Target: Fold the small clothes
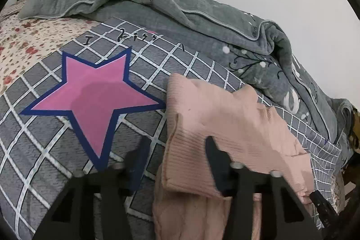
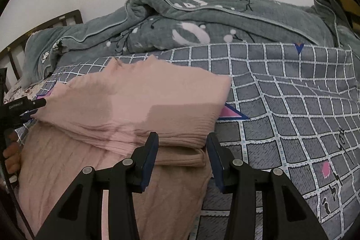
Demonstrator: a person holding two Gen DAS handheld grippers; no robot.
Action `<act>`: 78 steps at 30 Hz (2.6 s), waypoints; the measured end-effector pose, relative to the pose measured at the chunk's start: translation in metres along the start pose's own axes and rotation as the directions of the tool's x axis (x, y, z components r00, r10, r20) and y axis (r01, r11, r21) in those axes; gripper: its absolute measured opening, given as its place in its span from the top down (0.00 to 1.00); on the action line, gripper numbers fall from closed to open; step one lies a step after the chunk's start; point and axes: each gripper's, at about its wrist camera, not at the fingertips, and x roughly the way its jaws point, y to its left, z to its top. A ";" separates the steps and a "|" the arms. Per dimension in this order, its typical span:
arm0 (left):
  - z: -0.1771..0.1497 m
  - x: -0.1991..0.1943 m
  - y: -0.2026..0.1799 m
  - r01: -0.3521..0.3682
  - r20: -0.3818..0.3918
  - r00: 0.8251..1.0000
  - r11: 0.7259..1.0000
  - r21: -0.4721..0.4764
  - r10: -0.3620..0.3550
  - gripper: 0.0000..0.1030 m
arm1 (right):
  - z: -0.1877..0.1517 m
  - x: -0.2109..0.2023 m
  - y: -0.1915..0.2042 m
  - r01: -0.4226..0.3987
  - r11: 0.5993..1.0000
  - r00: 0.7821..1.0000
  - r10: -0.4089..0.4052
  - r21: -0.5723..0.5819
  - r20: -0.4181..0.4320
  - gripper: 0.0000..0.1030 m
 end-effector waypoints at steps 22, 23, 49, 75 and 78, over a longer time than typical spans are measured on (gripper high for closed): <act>0.008 0.015 -0.012 -0.059 -0.014 0.998 0.997 0.059 0.060 0.45 | 0.005 0.026 -0.014 0.012 0.997 0.995 -0.005 0.074 -0.101 0.65; 0.008 0.015 -0.010 -0.052 -0.014 0.998 0.997 0.049 0.053 0.44 | 0.005 0.026 -0.015 0.015 0.997 0.995 -0.008 0.080 -0.097 0.73; 0.018 0.004 -0.047 -0.040 0.123 0.992 0.983 0.181 0.017 0.87 | 0.002 0.010 -0.032 0.035 0.983 0.999 -0.030 0.180 -0.030 0.81; 0.010 -0.007 -0.032 0.116 0.028 0.992 0.975 0.191 -0.123 0.73 | 0.010 -0.036 -0.031 -0.063 0.986 0.977 0.029 0.155 0.213 0.81; 0.007 0.001 -0.039 0.087 0.009 0.996 0.973 0.212 -0.091 0.73 | 0.010 -0.035 -0.028 -0.051 0.989 0.977 0.020 0.142 0.211 0.81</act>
